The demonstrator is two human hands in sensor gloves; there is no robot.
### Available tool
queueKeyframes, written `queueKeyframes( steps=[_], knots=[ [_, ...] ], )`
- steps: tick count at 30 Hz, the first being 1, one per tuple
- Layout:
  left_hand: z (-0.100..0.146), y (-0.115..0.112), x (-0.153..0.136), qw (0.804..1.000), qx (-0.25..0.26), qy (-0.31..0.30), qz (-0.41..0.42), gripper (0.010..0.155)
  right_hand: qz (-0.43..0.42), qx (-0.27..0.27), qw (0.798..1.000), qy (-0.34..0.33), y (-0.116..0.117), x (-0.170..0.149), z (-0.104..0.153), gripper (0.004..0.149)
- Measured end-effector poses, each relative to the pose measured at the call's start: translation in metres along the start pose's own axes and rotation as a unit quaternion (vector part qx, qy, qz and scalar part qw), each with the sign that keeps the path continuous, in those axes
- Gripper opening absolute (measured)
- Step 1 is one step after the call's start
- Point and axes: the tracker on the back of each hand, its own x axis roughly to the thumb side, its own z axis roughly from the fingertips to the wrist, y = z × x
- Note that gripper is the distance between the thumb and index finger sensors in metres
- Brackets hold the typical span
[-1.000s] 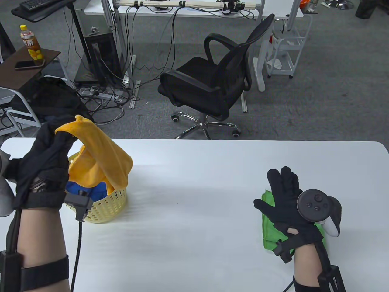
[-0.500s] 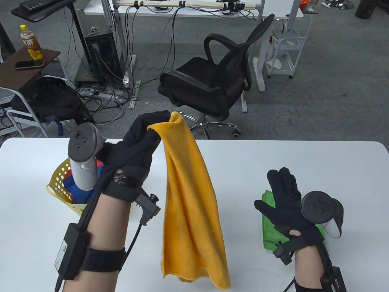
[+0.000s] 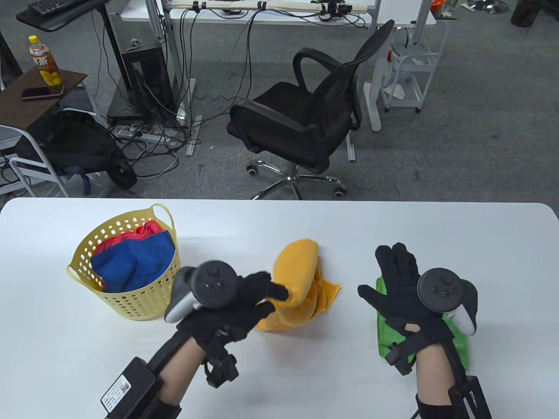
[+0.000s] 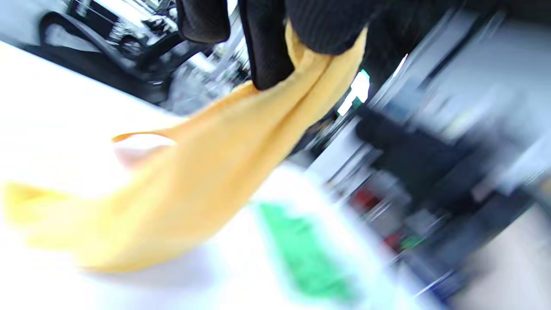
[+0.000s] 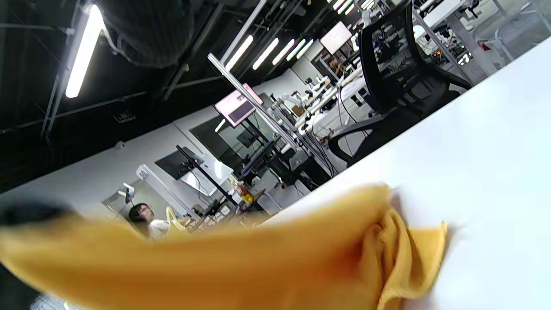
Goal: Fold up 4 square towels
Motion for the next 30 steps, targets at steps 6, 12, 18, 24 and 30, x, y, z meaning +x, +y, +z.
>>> queueKeyframes(
  steps=[6, 12, 18, 24, 30],
  knots=[
    [0.001, -0.071, -0.061, 0.996, -0.04, 0.084, -0.02, 0.057, 0.035, 0.044, 0.998, 0.024, 0.027, -0.002, -0.013, 0.092],
    [0.015, -0.055, -0.088, 0.989, 0.054, 0.134, 0.017, 0.058, 0.062, 0.059, 0.996, 0.038, 0.04, -0.002, -0.019, 0.092],
    [0.008, -0.067, -0.091, 0.989, -0.022, 0.115, 0.088, 0.055, 0.08, 0.072, 0.993, 0.046, 0.051, -0.004, -0.024, 0.091],
    [-0.001, -0.093, -0.083, 0.962, -0.135, 0.173, -0.16, 0.083, 0.13, 0.04, 0.99, 0.041, 0.068, -0.003, -0.03, 0.085],
    [-0.007, -0.112, -0.07, 0.959, -0.153, 0.155, -0.182, 0.088, 0.199, 0.008, 0.98, 0.025, 0.076, 0.021, -0.043, 0.074]
  ],
)
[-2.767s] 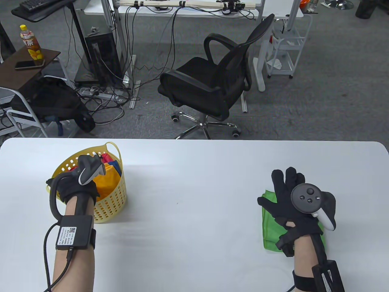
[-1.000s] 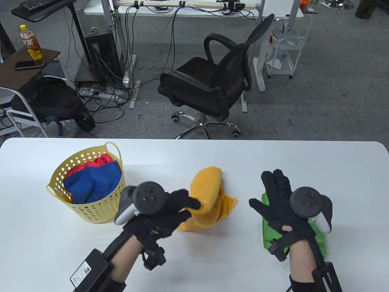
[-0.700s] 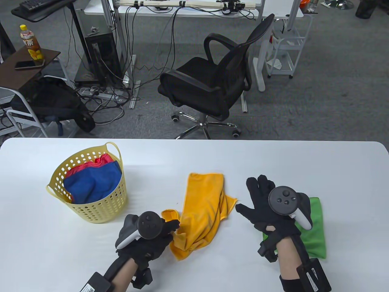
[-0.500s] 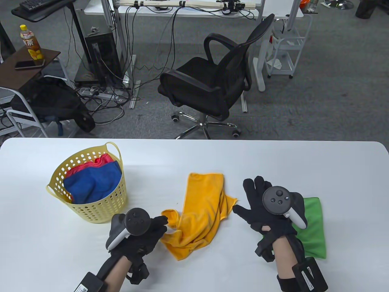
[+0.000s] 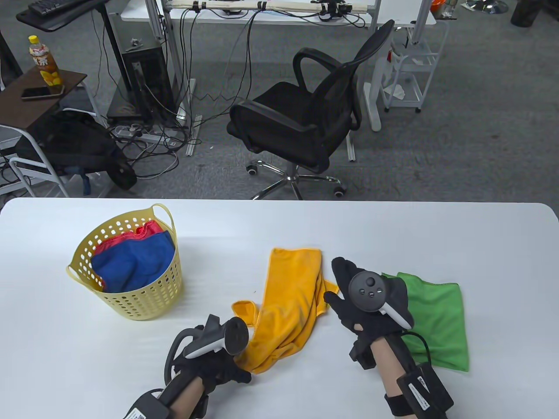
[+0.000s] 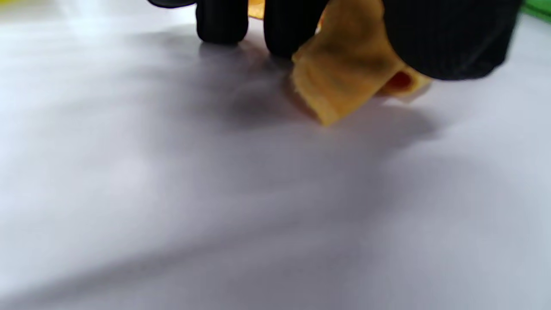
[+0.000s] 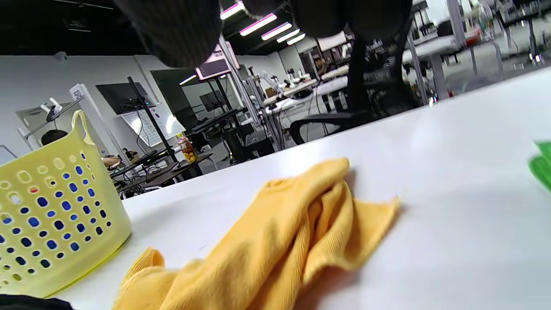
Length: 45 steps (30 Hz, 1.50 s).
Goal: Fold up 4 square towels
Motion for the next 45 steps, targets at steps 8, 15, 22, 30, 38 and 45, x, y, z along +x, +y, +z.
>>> queueKeyframes(
  steps=[8, 15, 22, 30, 38, 45],
  knots=[
    [-0.003, 0.002, 0.004, 0.996, 0.074, 0.039, -0.039, 0.044, 0.15, 0.023, 0.988, 0.026, 0.045, 0.047, -0.095, 0.065],
    [0.002, 0.005, -0.002, 0.998, 0.057, 0.011, -0.023, 0.043, 0.282, 0.09, 0.955, 0.03, 0.115, 0.061, -0.158, 0.064],
    [0.001, 0.002, 0.012, 0.998, 0.044, -0.001, -0.055, 0.043, 0.325, 0.172, 0.93, 0.008, 0.156, 0.058, -0.175, 0.077],
    [0.001, 0.004, 0.008, 0.998, 0.04, -0.001, -0.044, 0.045, 0.303, 0.158, 0.939, 0.029, 0.151, 0.053, -0.171, 0.045],
    [0.003, 0.018, -0.03, 0.996, 0.068, 0.05, 0.01, 0.051, 0.206, -0.029, 0.978, 0.019, 0.027, 0.013, -0.115, 0.034],
    [0.035, 0.05, -0.045, 0.982, 0.167, 0.061, 0.071, 0.051, 0.017, -0.133, 0.989, -0.057, -0.081, -0.007, -0.017, 0.034]
  ],
)
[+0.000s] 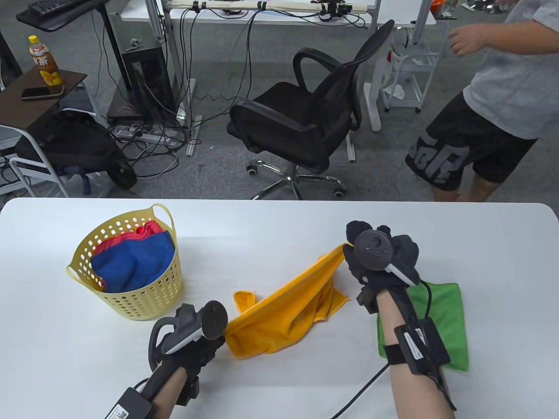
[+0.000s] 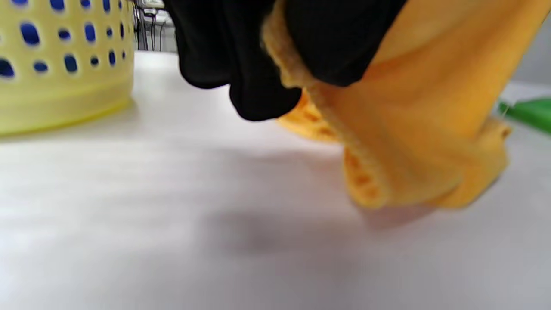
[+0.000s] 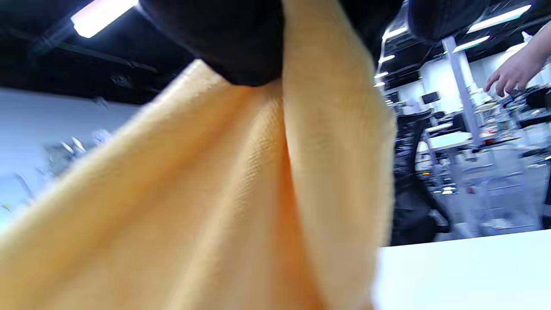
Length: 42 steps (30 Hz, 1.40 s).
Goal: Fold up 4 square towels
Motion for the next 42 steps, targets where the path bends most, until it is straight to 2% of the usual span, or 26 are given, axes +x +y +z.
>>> queueKeyframes(
  steps=[3, 5, 6, 7, 8, 11, 13, 16, 17, 20, 22, 23, 25, 28, 30, 32, 36, 38, 39, 42],
  knots=[
    [0.018, 0.026, -0.005, 0.996, 0.086, 0.006, 0.028, 0.045, 0.02, -0.008, 1.0, -0.023, -0.016, 0.006, 0.024, 0.038],
    [0.036, 0.05, -0.011, 0.988, 0.146, 0.009, 0.052, 0.044, 0.028, 0.012, 0.999, -0.024, -0.026, 0.009, 0.04, 0.047],
    [0.041, 0.056, -0.013, 0.985, 0.161, 0.006, 0.064, 0.044, 0.03, 0.021, 0.999, -0.022, -0.029, 0.01, 0.044, 0.07],
    [0.048, 0.067, -0.014, 0.979, 0.182, 0.004, 0.087, 0.044, 0.038, 0.041, 0.998, -0.008, -0.033, 0.012, 0.049, 0.066],
    [0.055, 0.078, -0.015, 0.975, 0.198, -0.002, 0.103, 0.044, 0.054, 0.05, 0.997, -0.004, -0.038, 0.014, 0.054, 0.054],
    [0.074, 0.104, -0.014, 0.961, 0.259, -0.004, 0.094, 0.045, 0.098, 0.04, 0.994, 0.017, -0.051, 0.016, 0.066, 0.044],
    [0.087, 0.12, -0.015, 0.964, 0.257, 0.003, 0.07, 0.049, 0.102, 0.024, 0.994, 0.013, -0.064, 0.014, 0.075, 0.042],
    [0.106, 0.141, -0.018, 0.96, 0.274, 0.001, 0.052, 0.043, 0.031, 0.002, 1.0, 0.005, -0.087, 0.007, 0.088, 0.041],
    [0.111, 0.147, -0.02, 0.964, 0.263, 0.001, 0.047, 0.042, -0.004, 0.001, 1.0, -0.002, -0.094, 0.004, 0.091, 0.041],
    [0.125, 0.162, -0.026, 0.962, 0.26, -0.025, 0.085, 0.041, -0.097, 0.026, 0.995, -0.011, -0.113, -0.003, 0.1, 0.04],
    [0.132, 0.17, -0.028, 0.966, 0.221, -0.063, 0.116, 0.042, -0.132, 0.028, 0.991, -0.017, -0.124, -0.006, 0.105, 0.041],
    [0.135, 0.172, -0.028, 0.967, 0.208, -0.072, 0.127, 0.043, -0.14, 0.024, 0.99, -0.017, -0.127, -0.007, 0.106, 0.042],
    [0.144, 0.18, -0.028, 0.961, 0.224, -0.065, 0.146, 0.044, -0.145, 0.005, 0.989, -0.023, -0.136, -0.005, 0.111, 0.042],
    [0.15, 0.189, -0.027, 0.965, 0.251, -0.025, 0.079, 0.042, -0.121, -0.028, 0.992, -0.015, -0.145, 0.001, 0.116, 0.04],
    [0.149, 0.194, -0.027, 0.961, 0.275, 0.023, 0.017, 0.042, -0.094, -0.052, 0.994, -0.012, -0.148, 0.002, 0.115, 0.038],
    [0.139, 0.196, -0.028, 0.961, 0.272, 0.052, -0.002, 0.043, -0.095, -0.038, 0.995, -0.014, -0.142, 0.002, 0.107, 0.038],
    [0.081, 0.196, -0.025, 0.964, 0.234, 0.123, -0.018, 0.041, -0.074, 0.026, 0.996, 0.05, -0.107, -0.008, 0.064, 0.038],
    [0.056, 0.198, -0.023, 0.957, 0.246, 0.146, -0.049, 0.042, -0.073, 0.027, 0.994, 0.082, -0.095, -0.014, 0.044, 0.039],
    [0.049, 0.2, -0.022, 0.953, 0.252, 0.158, -0.061, 0.043, -0.071, 0.013, 0.994, 0.088, -0.094, -0.015, 0.039, 0.039],
    [0.043, 0.224, -0.023, 0.911, 0.344, 0.209, -0.091, 0.044, -0.049, -0.098, 0.99, 0.088, -0.107, -0.008, 0.028, 0.039]
  ],
)
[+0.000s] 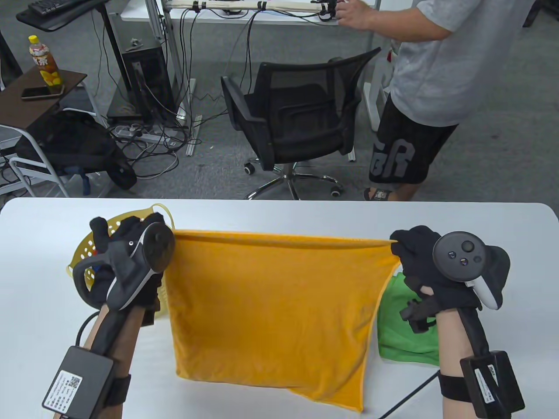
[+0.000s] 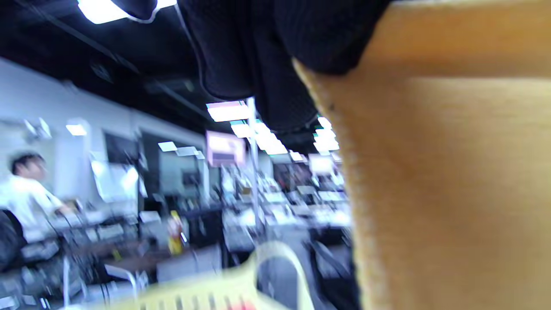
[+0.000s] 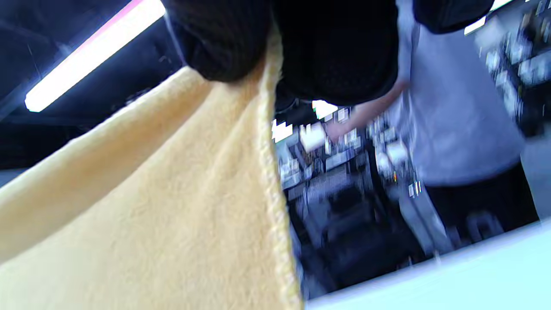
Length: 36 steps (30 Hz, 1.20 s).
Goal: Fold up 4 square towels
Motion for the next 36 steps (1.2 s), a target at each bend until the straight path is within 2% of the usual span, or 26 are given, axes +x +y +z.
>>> queueKeyframes(
  steps=[1, 4, 7, 9, 10, 12, 13, 15, 16, 18, 19, 21, 23, 26, 28, 31, 34, 36],
  knots=[
    [-0.005, 0.011, -0.005, 0.998, 0.046, 0.019, 0.026, 0.042, -0.007, -0.044, 0.999, -0.009, -0.008, 0.006, 0.0, 0.039],
    [-0.005, 0.038, -0.022, 0.987, 0.096, 0.033, 0.122, 0.041, -0.026, -0.151, 0.987, -0.055, -0.027, 0.021, 0.012, 0.039],
    [0.01, 0.047, -0.036, 0.979, 0.111, -0.004, 0.169, 0.041, -0.022, -0.179, 0.98, -0.083, -0.036, 0.023, 0.03, 0.04],
    [0.034, 0.037, -0.045, 0.98, 0.092, -0.046, 0.17, 0.041, -0.018, -0.14, 0.985, -0.096, -0.031, 0.016, 0.047, 0.04],
    [0.052, 0.024, -0.047, 0.983, 0.066, -0.074, 0.153, 0.041, -0.007, -0.103, 0.99, -0.1, -0.021, 0.009, 0.059, 0.04],
    [0.085, -0.006, -0.05, 0.988, 0.015, -0.114, 0.107, 0.041, 0.033, -0.027, 0.994, -0.097, 0.008, -0.007, 0.08, 0.04],
    [0.107, -0.029, -0.05, 0.987, -0.011, -0.133, 0.089, 0.041, 0.059, 0.028, 0.994, -0.093, 0.031, -0.018, 0.094, 0.041],
    [0.142, -0.068, -0.049, 0.983, -0.071, -0.164, 0.041, 0.042, 0.095, 0.129, 0.983, -0.084, 0.072, -0.039, 0.116, 0.042],
    [0.156, -0.083, -0.048, 0.98, -0.093, -0.174, 0.023, 0.042, 0.104, 0.163, 0.978, -0.079, 0.088, -0.047, 0.125, 0.042],
    [0.187, -0.115, -0.046, 0.968, -0.144, -0.201, -0.034, 0.042, 0.137, 0.248, 0.957, -0.069, 0.125, -0.063, 0.15, 0.042],
    [0.196, -0.123, -0.047, 0.966, -0.155, -0.203, -0.048, 0.042, 0.165, 0.268, 0.946, -0.072, 0.133, -0.065, 0.157, 0.042],
    [0.214, -0.135, -0.049, 0.947, -0.228, -0.214, -0.073, 0.042, 0.196, 0.314, 0.927, -0.067, 0.141, -0.066, 0.172, 0.042],
    [0.223, -0.136, -0.052, 0.936, -0.275, -0.21, -0.062, 0.042, 0.175, 0.334, 0.923, -0.074, 0.138, -0.061, 0.18, 0.042],
    [0.223, -0.131, -0.055, 0.935, -0.283, -0.209, -0.048, 0.042, 0.172, 0.328, 0.926, -0.078, 0.126, -0.053, 0.182, 0.042],
    [0.212, -0.129, -0.054, 0.941, -0.275, -0.189, -0.046, 0.043, 0.184, 0.306, 0.931, -0.079, 0.122, -0.049, 0.173, 0.042],
    [0.183, -0.139, -0.046, 0.946, -0.278, -0.16, -0.037, 0.043, 0.194, 0.291, 0.935, -0.058, 0.128, -0.048, 0.145, 0.042],
    [0.147, -0.165, -0.034, 0.948, -0.296, -0.11, -0.036, 0.041, 0.187, 0.282, 0.941, -0.016, 0.154, -0.053, 0.106, 0.041],
    [0.134, -0.194, -0.029, 0.939, -0.332, -0.077, -0.048, 0.043, 0.187, 0.281, 0.941, 0.024, 0.182, -0.063, 0.087, 0.045]
  ],
)
